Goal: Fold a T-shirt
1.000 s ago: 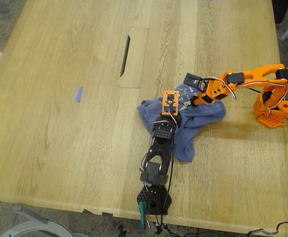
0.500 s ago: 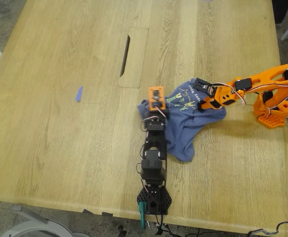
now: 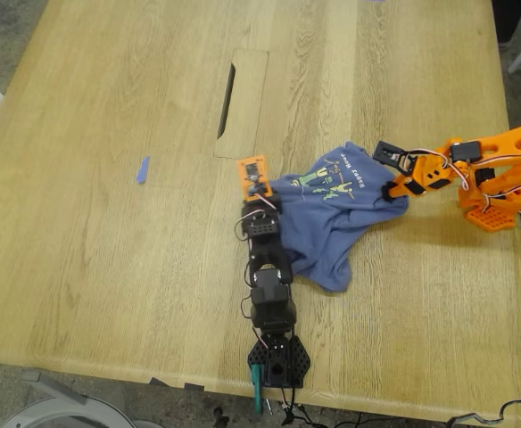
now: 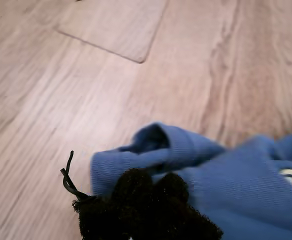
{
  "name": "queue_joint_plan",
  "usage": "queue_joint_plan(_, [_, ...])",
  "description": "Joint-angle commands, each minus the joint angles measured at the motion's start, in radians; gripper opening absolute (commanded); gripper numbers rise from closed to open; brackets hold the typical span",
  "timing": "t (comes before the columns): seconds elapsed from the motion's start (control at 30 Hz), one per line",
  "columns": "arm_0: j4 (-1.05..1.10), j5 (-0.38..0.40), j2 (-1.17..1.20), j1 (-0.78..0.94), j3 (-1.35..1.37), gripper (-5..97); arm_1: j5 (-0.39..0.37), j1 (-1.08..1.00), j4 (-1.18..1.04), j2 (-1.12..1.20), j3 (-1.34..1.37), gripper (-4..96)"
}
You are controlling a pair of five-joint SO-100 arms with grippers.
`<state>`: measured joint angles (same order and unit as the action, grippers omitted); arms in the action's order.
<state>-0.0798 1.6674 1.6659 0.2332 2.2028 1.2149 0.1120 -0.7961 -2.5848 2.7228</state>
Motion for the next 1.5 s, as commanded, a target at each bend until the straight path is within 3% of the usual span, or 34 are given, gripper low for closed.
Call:
queue_joint_plan(0.0, [0.026,0.008,0.052,0.074,0.018,0,0.003,-0.023,-0.066,-0.095,0.012,0.0])
queue_joint_plan(0.37, [-0.046,0.005,0.256,0.21,0.196,0,0.034,-0.204,-0.301,-0.342,0.041,0.0])
queue_joint_plan(0.73, [-0.27,-0.023,0.626,0.468,0.376,0,0.107,-0.719,-0.36,-0.426,0.035,0.0])
queue_joint_plan(0.97, [-0.44,-0.031,0.94,0.689,0.494,0,0.132,-1.006,-0.313,-0.486,0.08,0.0])
queue_joint_plan(1.13, [-0.568,-0.029,1.192,0.816,0.588,0,0.137,-1.175,-0.388,-0.669,0.155,0.0])
queue_joint_plan(1.27, [-0.715,-0.025,1.476,0.913,0.689,0,0.147,-1.328,-0.551,-0.816,0.195,0.0])
queue_joint_plan(1.43, [-1.015,-0.015,1.947,0.968,0.808,0,0.15,-1.416,-0.489,-0.815,0.184,0.0])
queue_joint_plan(1.47, [-1.052,-0.017,1.945,0.974,0.811,0,0.15,-1.428,-0.492,-0.816,0.189,0.0])
